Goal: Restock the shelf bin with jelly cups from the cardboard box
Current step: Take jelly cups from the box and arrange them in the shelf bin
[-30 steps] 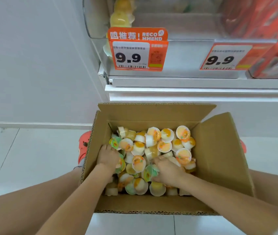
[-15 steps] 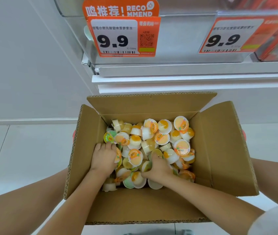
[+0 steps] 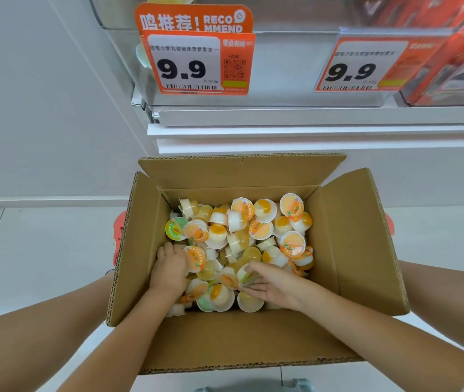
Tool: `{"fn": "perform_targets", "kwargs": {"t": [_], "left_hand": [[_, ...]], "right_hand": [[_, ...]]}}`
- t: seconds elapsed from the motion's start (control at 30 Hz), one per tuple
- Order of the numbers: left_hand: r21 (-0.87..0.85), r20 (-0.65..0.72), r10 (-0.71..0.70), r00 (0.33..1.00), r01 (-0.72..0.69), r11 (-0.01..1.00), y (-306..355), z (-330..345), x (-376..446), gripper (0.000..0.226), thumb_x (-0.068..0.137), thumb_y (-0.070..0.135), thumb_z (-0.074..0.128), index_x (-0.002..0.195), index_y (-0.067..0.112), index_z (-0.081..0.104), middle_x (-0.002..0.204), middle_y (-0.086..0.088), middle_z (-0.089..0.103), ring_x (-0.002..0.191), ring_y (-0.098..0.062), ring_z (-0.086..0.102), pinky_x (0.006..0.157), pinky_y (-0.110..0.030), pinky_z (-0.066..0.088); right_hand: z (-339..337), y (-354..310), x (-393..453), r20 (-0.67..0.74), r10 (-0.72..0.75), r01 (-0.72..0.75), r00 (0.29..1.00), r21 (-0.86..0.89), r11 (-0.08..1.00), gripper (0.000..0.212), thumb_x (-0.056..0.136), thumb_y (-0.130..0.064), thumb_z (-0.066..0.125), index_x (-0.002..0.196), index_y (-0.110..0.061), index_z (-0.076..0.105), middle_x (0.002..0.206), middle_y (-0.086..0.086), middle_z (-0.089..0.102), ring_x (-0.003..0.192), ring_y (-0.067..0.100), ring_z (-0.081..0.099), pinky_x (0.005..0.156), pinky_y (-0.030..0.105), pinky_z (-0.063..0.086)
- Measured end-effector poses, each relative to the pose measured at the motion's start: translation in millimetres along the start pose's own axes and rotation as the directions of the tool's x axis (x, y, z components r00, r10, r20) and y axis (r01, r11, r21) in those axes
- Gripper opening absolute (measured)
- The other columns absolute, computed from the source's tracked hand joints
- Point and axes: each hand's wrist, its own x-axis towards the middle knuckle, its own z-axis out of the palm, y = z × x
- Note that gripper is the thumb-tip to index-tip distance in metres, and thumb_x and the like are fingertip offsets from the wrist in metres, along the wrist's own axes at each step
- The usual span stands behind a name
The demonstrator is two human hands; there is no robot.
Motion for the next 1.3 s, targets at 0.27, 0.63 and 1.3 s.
{"fn": "perform_targets", "kwargs": {"t": [0.27, 0.63, 1.3], "left_hand": [[0.176, 0.037, -0.065, 0.997, 0.058, 0.983, 9.6, 5.3, 6.7, 0.068, 0.085, 0.057, 0.055, 0.133, 0.010, 0.038, 0.136, -0.007, 0.041, 0.128, -0.022, 0.032, 0.104, -0.026, 0.031], [0.047, 0.169, -0.117, 0.979, 0.110, 0.993, 12.3, -20.8, -9.1, 0.067, 0.076, 0.052, 0.065, 0.122, 0.009, 0.042, 0.118, -0.006, 0.059, 0.116, -0.025, 0.048, 0.093, -0.031, 0.042], [-0.740, 0.335, 0.412, 0.847, 0.508, -0.441, 65.3, -301.3, -80.6, 0.048, 0.069, 0.014, 0.069, 0.112, -0.005, 0.059, 0.119, -0.028, 0.059, 0.096, -0.038, 0.064, 0.073, -0.052, 0.055]], "right_hand": [[-1.5, 1.3, 2.8, 0.112, 0.006, -0.014, 0.994, 0.070, 0.997, 0.034, 0.084, 0.000, 0.061, 0.117, -0.005, 0.053, 0.119, 0.015, 0.064, 0.106, 0.023, 0.066, 0.080, 0.025, 0.056], [-0.2, -5.6, -6.8, 0.141, 0.013, -0.014, 0.990, 0.008, 1.000, 0.037, 0.083, -0.010, 0.070, 0.117, -0.008, 0.056, 0.127, 0.011, 0.060, 0.109, 0.022, 0.064, 0.095, 0.028, 0.051], [73.0, -148.7, -214.8, 0.371, -0.898, 0.877, 0.238, -0.480, 0.035, 0.049, 0.067, -0.007, 0.084, 0.096, -0.027, 0.051, 0.101, -0.014, 0.059, 0.094, 0.005, 0.061, 0.077, 0.021, 0.052]]}}
